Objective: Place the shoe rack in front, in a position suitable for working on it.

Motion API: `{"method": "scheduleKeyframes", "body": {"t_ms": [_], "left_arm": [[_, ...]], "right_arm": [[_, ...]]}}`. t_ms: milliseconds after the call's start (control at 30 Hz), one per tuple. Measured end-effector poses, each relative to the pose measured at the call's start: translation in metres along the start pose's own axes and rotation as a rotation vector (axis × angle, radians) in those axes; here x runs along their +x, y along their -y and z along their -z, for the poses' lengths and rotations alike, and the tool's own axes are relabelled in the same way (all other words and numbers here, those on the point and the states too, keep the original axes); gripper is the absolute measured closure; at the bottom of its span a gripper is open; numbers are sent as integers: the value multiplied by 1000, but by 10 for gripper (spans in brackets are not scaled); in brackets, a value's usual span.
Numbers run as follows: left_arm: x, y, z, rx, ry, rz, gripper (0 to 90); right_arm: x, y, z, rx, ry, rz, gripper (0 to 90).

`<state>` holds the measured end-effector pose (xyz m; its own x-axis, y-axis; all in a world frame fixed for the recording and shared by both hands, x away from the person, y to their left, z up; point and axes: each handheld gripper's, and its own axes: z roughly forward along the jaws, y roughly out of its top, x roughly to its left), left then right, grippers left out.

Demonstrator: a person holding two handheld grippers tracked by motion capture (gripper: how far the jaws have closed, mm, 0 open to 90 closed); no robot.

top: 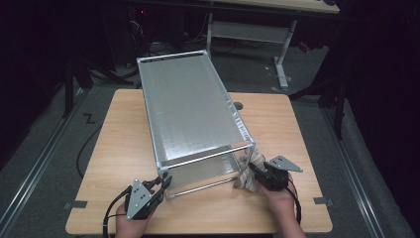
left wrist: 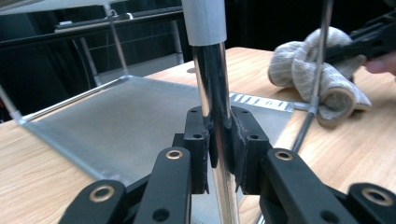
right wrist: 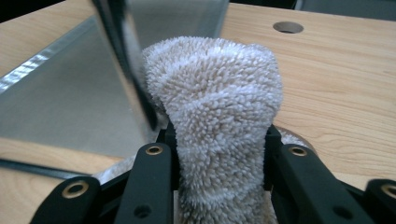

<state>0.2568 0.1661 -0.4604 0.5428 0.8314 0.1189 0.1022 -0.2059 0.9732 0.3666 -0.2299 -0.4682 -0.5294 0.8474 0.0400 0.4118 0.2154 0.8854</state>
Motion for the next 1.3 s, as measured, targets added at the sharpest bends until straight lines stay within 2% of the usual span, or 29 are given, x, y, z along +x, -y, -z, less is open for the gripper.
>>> {"method": "scheduleKeyframes", "body": {"t_ms": [100,267,433,567,700,833,1000,1200,1300], "left_arm": [[4,0,-1,-1,-8,11,778],[7,0,-11,-10,-7,25,780],[8,-3,-32,-14,12,26,781],[12,-5,-48,-14,-2,38,780],[12,-3,-49,20,-21,27,735],[14,3,-40,37,-49,52,647],[19,8,-24,40,-92,64,626],[19,12,-9,43,-139,59,626],[19,13,-3,40,-148,49,680]], "right_arm": [[3,2,4,0,-12,4,677],[6,7,15,-3,5,7,676],[0,13,32,-6,43,-15,675],[-8,19,42,-7,79,-49,672],[-13,23,44,19,110,-76,670],[-10,23,44,25,100,-68,669],[0,10,52,-48,80,-36,665],[14,-16,69,-189,83,11,661],[21,-26,77,-246,76,29,661]]}}
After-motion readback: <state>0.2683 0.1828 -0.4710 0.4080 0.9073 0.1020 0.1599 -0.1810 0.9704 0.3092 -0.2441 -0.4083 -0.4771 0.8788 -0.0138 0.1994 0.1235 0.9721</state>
